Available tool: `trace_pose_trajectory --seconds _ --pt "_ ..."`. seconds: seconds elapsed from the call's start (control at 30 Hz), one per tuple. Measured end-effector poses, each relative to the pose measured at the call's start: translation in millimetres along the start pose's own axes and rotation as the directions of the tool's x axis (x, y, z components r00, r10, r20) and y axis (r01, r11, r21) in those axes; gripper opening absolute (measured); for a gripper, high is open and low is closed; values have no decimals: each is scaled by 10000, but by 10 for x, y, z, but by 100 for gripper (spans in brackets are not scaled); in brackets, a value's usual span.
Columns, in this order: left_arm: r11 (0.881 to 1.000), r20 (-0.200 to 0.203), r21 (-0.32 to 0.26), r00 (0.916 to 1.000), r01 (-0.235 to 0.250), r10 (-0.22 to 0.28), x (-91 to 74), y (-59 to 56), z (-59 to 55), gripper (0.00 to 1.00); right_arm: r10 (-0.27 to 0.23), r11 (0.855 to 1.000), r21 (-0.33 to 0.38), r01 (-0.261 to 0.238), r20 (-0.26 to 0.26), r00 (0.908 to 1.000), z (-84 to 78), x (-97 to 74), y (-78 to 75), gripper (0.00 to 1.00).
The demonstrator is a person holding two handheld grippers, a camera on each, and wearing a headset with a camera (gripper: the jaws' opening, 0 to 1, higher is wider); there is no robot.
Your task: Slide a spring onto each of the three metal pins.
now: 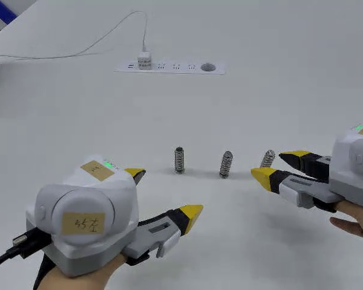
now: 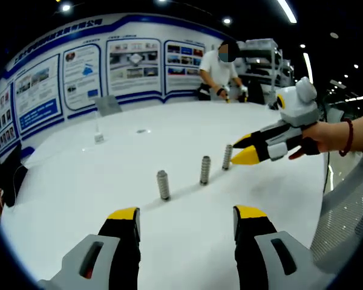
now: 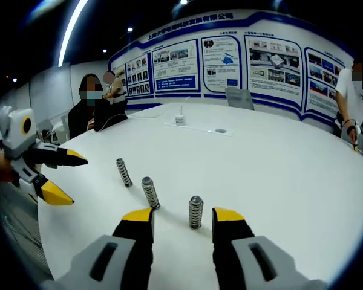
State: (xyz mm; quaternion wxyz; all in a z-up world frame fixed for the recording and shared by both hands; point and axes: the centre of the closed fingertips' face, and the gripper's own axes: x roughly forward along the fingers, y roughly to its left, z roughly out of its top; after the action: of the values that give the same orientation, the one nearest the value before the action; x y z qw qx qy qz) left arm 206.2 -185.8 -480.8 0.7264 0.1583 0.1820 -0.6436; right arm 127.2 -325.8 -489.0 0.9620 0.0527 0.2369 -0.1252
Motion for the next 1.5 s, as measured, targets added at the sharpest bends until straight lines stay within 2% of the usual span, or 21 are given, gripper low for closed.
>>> trace_pose_trajectory --seconds 0.13,0.3,0.53,0.73,0.83,0.93,1.07,1.3,1.5 --pt "10000 66 -64 10000 -18 19 -34 19 45 64 32 9998 211 -32 4 10000 41 -85 46 44" --pt "9999 -142 80 9999 -80 81 -80 33 47 65 52 9996 283 -53 32 10000 94 -195 117 50" --pt "9998 -240 131 9996 -145 148 -161 29 82 67 100 9995 315 -95 -158 9998 115 -347 201 56" --pt "9997 -487 127 9986 -212 218 -218 30 65 70 87 9991 412 -75 -273 9996 106 -473 277 62" --pt "9994 -646 218 9975 -266 279 -252 33 40 70 137 9986 520 -118 -358 9993 84 -518 322 64" --pt "9996 -663 50 9974 -266 269 -289 20 35 71 101 9986 518 -74 -536 9985 43 -548 358 66" --pt "9996 -686 65 9973 -273 277 -322 9 19 72 78 9984 567 -53 -439 9990 54 -582 388 67" --pt "9994 -684 88 9971 -327 332 -375 5 28 75 132 9978 660 -101 -465 9988 32 -635 466 76" --pt "9997 -846 100 9961 -241 249 -404 -14 0 77 116 9979 648 -92 -368 9993 20 -687 491 81"
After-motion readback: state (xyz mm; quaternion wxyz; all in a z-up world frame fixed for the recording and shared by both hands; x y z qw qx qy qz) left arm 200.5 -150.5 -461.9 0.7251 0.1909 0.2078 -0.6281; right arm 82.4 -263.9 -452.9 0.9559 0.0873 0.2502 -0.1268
